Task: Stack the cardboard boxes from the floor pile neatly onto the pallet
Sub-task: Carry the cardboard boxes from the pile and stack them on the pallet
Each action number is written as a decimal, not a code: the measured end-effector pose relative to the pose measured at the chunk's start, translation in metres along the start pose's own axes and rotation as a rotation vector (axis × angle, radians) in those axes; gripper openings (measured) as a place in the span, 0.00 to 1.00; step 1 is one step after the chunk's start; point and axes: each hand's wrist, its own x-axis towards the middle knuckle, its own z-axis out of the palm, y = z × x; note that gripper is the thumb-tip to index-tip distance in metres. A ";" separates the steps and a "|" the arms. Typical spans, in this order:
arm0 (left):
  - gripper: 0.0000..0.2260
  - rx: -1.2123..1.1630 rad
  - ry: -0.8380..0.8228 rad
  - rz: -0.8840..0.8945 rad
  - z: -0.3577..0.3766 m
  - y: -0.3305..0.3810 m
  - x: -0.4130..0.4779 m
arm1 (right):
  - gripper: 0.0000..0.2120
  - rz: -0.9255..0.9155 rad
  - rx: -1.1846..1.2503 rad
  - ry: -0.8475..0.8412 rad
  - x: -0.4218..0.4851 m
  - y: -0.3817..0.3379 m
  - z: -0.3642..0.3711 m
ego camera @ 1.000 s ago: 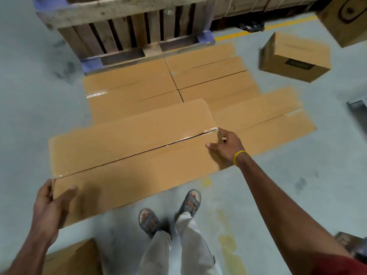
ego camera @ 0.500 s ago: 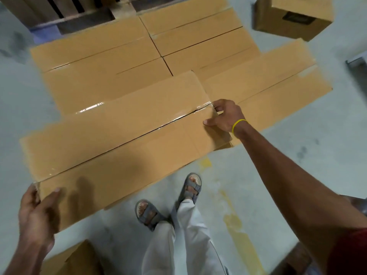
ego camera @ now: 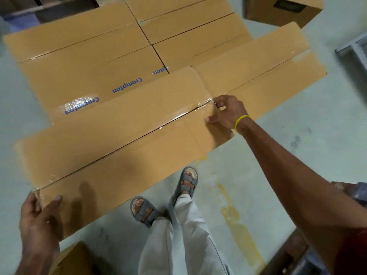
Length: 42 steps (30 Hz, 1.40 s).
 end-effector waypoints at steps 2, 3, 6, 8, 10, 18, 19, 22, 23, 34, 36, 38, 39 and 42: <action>0.16 0.000 0.010 0.014 0.007 -0.002 -0.002 | 0.29 -0.007 -0.007 0.001 -0.001 0.004 0.003; 0.16 0.004 0.014 0.017 0.008 -0.004 -0.001 | 0.27 -0.023 -0.014 0.001 -0.001 0.006 0.005; 0.19 -0.012 0.044 -0.011 0.009 -0.008 0.001 | 0.23 -0.061 -0.038 0.010 -0.002 0.009 0.010; 0.23 -0.017 0.054 -0.018 0.008 -0.011 0.004 | 0.21 -0.070 -0.029 0.017 0.000 0.012 0.014; 0.23 -0.003 0.070 -0.015 0.007 -0.013 0.009 | 0.15 -0.076 -0.045 0.029 0.004 0.016 0.019; 0.20 -0.068 0.093 0.043 0.011 -0.023 0.021 | 0.33 -0.087 -0.066 0.104 0.024 0.029 0.036; 0.20 -0.069 0.098 0.047 0.012 -0.023 0.021 | 0.34 -0.081 -0.047 0.116 0.024 0.030 0.038; 0.27 -0.064 0.104 0.042 0.016 -0.021 0.021 | 0.35 -0.066 -0.002 0.155 0.024 0.031 0.042; 0.27 -0.052 0.100 0.037 0.017 -0.018 0.021 | 0.35 -0.061 0.007 0.163 0.024 0.030 0.044; 0.21 0.084 0.019 0.030 0.019 -0.011 0.016 | 0.33 -0.107 -0.027 0.189 0.029 0.036 0.046; 0.22 0.104 0.005 0.037 0.023 -0.008 0.010 | 0.33 -0.114 -0.047 0.188 0.029 0.037 0.047; 0.23 0.109 0.001 0.042 0.022 -0.005 0.007 | 0.32 -0.115 -0.062 0.188 0.028 0.038 0.049; 0.22 0.121 -0.003 0.043 0.022 -0.002 0.005 | 0.32 -0.117 -0.071 0.190 0.028 0.038 0.049; 0.21 0.196 -0.020 0.057 0.016 0.001 0.007 | 0.32 -0.131 -0.093 0.192 0.025 0.039 0.052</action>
